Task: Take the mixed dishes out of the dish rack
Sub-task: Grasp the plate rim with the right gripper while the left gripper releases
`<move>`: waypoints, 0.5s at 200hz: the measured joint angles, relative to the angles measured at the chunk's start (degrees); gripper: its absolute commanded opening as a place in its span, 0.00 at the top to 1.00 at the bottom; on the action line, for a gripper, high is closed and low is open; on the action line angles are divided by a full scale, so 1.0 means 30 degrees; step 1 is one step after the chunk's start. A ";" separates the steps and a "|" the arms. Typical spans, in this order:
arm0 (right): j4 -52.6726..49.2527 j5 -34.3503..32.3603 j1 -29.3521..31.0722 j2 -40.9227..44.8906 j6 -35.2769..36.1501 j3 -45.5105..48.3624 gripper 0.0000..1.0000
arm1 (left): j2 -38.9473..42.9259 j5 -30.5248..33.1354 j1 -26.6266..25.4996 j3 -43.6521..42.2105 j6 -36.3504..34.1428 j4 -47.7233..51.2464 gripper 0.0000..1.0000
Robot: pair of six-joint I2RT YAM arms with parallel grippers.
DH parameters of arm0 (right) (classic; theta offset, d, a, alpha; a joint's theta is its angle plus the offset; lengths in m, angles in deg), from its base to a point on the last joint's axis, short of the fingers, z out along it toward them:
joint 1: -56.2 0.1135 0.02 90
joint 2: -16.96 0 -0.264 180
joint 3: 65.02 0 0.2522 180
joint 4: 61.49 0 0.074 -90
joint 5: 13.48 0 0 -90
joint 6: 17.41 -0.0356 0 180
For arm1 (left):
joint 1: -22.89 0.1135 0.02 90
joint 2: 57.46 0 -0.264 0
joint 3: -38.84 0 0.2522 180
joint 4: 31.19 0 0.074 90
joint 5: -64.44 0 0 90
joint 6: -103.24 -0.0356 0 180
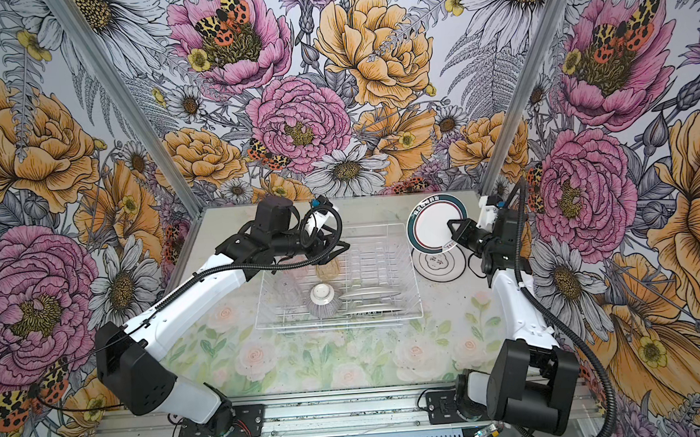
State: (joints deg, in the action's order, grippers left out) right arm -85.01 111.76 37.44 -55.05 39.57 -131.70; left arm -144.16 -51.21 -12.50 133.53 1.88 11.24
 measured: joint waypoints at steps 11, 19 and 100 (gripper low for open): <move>-0.0495 -0.0619 -0.0393 0.0000 0.0299 0.0262 1.00 | 0.0189 0.0488 -0.0080 -0.0291 -0.0510 0.0255 0.37; -0.0831 -0.1027 -0.0627 -0.0044 0.0495 0.0444 1.00 | 0.0226 0.0794 -0.0073 -0.0437 -0.0809 0.0474 0.37; -0.1603 -0.2368 -0.0991 -0.3978 0.1545 0.0699 1.00 | -0.1392 0.3410 -0.1800 0.0109 -0.3242 0.2834 0.35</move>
State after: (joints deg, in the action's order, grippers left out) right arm -89.82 104.66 34.46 -66.98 44.21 -129.60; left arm -148.33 -40.98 -17.90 133.86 -7.84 19.74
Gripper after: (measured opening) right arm 0.117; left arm 0.654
